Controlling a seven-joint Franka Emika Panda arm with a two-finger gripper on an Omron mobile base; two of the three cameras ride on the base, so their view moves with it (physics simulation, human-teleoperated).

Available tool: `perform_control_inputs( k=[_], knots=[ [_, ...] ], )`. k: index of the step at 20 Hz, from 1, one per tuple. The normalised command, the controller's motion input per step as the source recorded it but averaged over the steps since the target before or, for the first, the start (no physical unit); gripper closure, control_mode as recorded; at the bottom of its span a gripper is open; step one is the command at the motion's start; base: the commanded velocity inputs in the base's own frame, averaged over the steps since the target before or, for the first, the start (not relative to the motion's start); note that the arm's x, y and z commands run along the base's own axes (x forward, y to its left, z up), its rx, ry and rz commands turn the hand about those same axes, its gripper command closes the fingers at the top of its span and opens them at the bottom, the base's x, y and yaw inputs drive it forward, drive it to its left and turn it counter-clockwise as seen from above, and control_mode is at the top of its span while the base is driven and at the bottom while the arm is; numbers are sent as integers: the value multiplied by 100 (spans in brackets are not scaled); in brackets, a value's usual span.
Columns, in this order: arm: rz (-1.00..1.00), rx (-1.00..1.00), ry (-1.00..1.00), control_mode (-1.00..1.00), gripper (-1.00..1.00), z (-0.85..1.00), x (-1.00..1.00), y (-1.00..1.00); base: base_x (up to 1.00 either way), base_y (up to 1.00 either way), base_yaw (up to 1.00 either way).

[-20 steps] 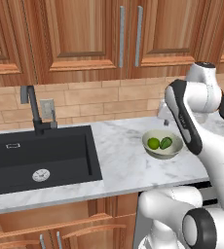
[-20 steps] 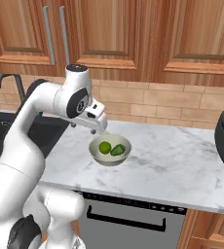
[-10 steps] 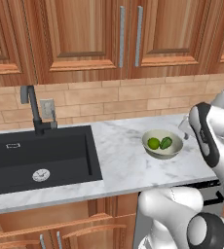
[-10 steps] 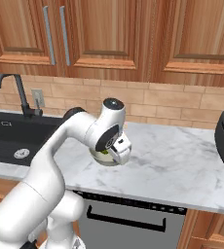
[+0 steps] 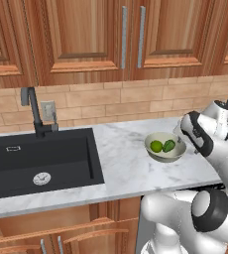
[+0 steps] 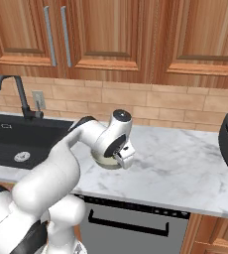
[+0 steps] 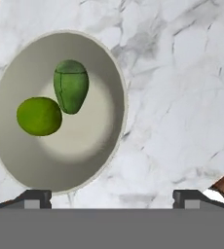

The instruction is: Dump the avocado and lime from the bowl so the bowl can be washed. Place the bowl in the sink after clearing the leftovers.

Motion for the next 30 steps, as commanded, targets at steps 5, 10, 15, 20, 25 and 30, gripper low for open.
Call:
perform_control_inputs(
  k=[5,10,15,20,25,30],
  knots=[
    [-1,0,17,-100,-100,-44,21,0,0,0,0],
    [0,0,7,-100,-100,-52,1,0,0,0,0],
    [0,1,0,-100,-100,-35,6,0,0,0,0],
    [0,0,0,-100,-100,-31,1,0,0,0,0],
    [0,0,0,-100,-100,-8,24,0,0,0,0],
    [-1,0,0,-100,-100,-8,30,0,0,0,0]
  ],
)
